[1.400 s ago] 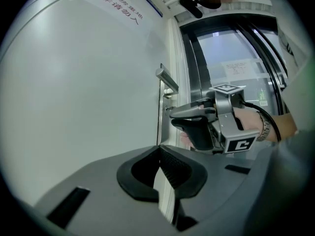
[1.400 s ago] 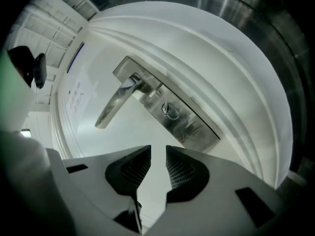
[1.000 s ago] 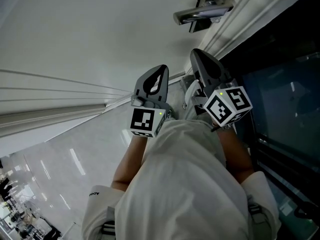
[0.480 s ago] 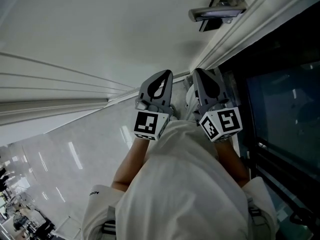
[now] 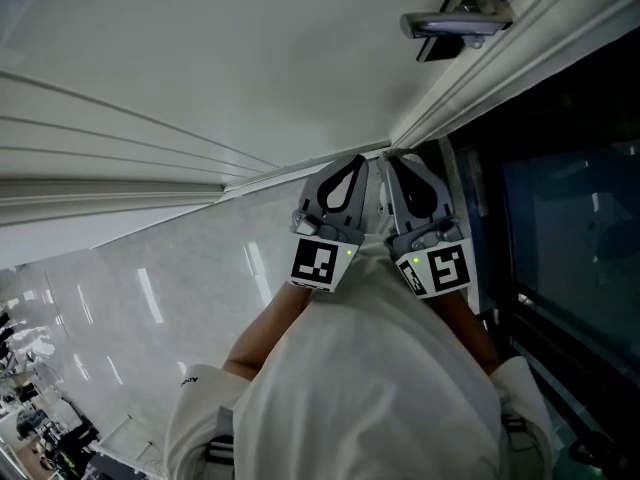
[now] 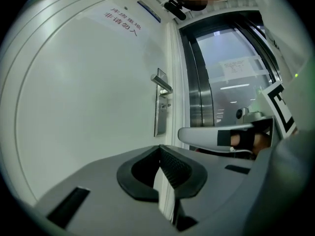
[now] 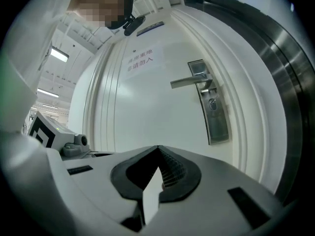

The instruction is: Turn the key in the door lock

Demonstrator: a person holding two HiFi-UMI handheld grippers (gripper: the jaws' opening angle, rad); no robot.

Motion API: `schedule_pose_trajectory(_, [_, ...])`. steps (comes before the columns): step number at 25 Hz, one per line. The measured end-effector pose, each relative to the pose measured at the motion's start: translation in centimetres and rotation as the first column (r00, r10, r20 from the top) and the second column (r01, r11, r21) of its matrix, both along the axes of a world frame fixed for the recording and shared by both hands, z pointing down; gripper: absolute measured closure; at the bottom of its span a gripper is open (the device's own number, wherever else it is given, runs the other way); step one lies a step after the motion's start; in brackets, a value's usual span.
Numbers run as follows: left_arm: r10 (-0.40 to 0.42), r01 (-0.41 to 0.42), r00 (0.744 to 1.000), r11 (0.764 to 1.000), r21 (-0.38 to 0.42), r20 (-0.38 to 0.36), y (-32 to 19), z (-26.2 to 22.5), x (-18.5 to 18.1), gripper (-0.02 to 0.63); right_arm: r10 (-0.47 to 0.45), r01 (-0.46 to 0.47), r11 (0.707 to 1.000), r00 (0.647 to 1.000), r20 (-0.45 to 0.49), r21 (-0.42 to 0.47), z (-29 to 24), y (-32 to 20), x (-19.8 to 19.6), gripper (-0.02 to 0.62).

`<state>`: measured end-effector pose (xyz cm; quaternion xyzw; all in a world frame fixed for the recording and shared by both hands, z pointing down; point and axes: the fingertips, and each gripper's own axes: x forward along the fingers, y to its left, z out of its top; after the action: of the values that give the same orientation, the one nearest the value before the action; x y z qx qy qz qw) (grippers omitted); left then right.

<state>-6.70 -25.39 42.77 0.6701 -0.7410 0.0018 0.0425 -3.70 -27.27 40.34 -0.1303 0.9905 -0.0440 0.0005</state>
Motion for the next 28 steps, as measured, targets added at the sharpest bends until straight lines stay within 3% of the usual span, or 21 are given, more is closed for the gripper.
schedule_pose_trajectory(4, [-0.029,0.029,0.999,0.999,0.013,0.018,0.5,-0.3,-0.2,0.597,-0.016,0.015,0.999,1.000,-0.009,-0.046,1.1,0.5,-0.2,0.592])
schedule_pose_trajectory(16, [-0.177,0.177,0.984,0.984,-0.016,0.008,3.9,1.0,-2.1,0.598,-0.146,0.144,0.988,0.989,-0.033,-0.059,2.6,3.6,-2.7,0.592])
schedule_pose_trajectory(28, [-0.240,0.240,0.971,0.971,-0.008,0.001,5.9,0.8,-3.8,0.597,-0.195,0.191,0.980,0.979,-0.060,-0.054,2.8,5.3,-4.4,0.592])
